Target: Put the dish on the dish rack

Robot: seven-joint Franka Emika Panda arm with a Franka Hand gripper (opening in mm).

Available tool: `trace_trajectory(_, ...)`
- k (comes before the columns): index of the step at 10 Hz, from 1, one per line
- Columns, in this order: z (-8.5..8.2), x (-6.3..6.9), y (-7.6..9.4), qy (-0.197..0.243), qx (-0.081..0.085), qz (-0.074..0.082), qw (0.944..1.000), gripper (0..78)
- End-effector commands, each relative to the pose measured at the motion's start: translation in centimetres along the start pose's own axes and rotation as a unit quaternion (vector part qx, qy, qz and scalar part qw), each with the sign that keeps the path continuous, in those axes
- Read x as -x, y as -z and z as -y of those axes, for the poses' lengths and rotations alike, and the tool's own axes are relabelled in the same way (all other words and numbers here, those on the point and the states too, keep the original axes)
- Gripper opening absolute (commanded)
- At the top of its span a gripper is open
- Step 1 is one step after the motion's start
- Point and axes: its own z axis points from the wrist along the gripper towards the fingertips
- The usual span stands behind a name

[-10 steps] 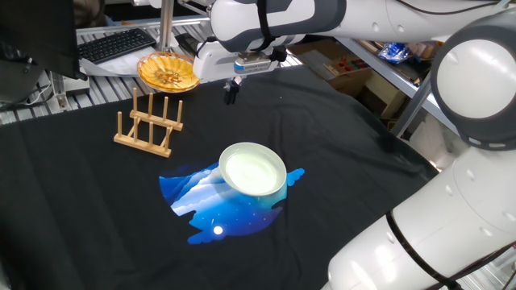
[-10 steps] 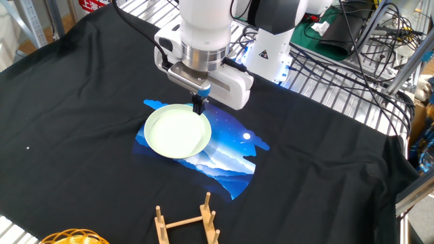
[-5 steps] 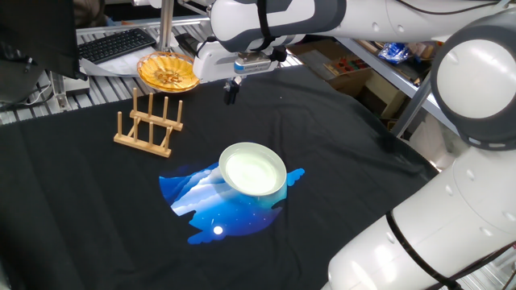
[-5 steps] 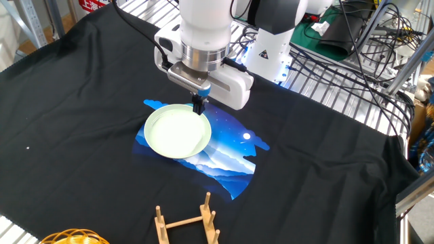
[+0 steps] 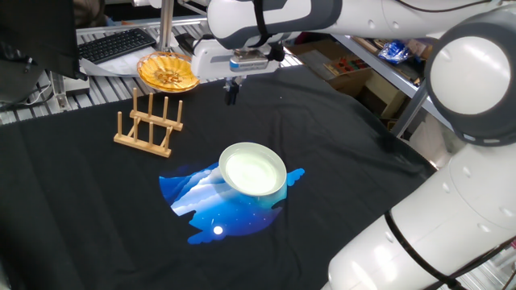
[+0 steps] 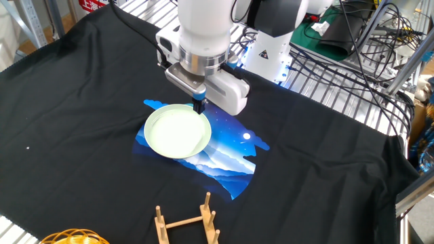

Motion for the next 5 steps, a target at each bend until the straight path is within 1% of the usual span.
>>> trace_trajectory(1,0.01,0.04,0.11,-0.001,-0.003,0.0,1.0,0.0)
trace_trajectory(3,0.02,0.04,0.05,-0.001,0.003,-0.006,1.0,0.0)
trace_trajectory(4,0.03,0.03,-0.01,-0.001,0.009,-0.008,0.9999,0.0)
trace_trajectory(5,0.03,0.03,-0.01,-0.001,0.009,-0.008,0.9999,0.0)
